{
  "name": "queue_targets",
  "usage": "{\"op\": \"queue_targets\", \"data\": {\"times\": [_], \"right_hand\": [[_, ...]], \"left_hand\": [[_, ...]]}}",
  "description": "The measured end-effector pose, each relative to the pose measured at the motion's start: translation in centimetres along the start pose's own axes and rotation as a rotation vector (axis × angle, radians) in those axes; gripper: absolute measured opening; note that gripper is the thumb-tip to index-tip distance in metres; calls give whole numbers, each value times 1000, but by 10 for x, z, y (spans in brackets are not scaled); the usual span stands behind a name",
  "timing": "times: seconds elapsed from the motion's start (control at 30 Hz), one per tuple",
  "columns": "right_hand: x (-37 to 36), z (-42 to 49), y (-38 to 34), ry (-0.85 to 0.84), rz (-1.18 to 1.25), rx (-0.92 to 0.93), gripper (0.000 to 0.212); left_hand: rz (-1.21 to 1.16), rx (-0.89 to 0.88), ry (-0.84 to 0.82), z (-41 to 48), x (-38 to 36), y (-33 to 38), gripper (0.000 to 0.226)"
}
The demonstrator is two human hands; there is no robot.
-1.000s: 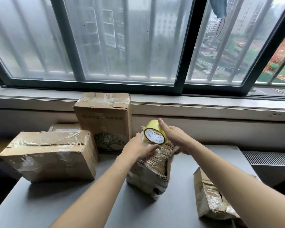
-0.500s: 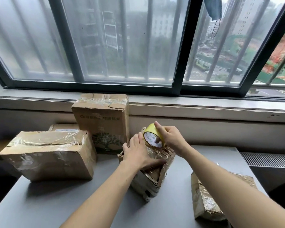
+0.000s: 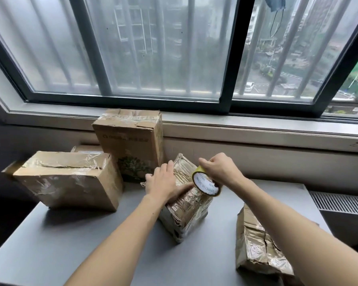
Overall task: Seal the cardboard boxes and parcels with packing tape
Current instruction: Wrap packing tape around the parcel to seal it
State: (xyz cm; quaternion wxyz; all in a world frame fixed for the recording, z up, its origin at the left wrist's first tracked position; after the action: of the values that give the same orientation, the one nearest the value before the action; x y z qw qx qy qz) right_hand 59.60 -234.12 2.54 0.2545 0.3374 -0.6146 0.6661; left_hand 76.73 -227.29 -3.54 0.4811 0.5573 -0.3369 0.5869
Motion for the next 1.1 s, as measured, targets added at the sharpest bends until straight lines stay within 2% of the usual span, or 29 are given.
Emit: {"op": "queue_targets", "data": {"times": [0.17, 0.27, 0.37, 0.5, 0.53, 0.63, 0.7, 0.8, 0.9, 1.1], "right_hand": [[1, -9, -1, -3, 23, 37, 51], [-1, -16, 2, 10, 50, 71, 54], [-2, -19, 14, 21, 252, 39, 55], [-11, -27, 27, 0, 525, -86, 57], [-13, -27, 29, -5, 555, -133, 58], [-14, -26, 30, -36, 581, -198, 61], [-13, -23, 29, -46, 564, -195, 60], [-15, -22, 25, -54, 568, -182, 60], [-16, -21, 25, -57, 567, -173, 58], [-17, -20, 25, -68, 590, -180, 56]], "left_hand": [[-61, 25, 82, 8, 6, 1, 45], [-100, 38, 97, 13, 5, 3, 28], [-180, 71, 36, 21, 2, 6, 27], [-228, -25, 5, 25, 5, 16, 58], [-274, -34, 40, 25, 7, 16, 55], [-363, -38, 236, 21, 16, 11, 22], [-222, -42, 297, 18, 19, 7, 21], [-38, -26, 268, 12, 21, 4, 41], [92, -10, 254, 10, 27, 2, 51], [196, 16, 148, 7, 31, -2, 59]]}}
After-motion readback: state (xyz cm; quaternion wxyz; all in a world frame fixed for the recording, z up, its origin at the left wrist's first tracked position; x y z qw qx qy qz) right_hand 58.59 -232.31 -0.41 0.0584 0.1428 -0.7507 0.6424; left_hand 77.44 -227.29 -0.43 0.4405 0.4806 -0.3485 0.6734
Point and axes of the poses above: each hand's wrist, its own z-axis towards the middle knuckle, its own x-axis out of the back of the hand, y = z × x, the point moved 4 cm from there along z, towards the middle knuckle, and after that the axes turned 11 degrees about y, right-handed, at the moved point
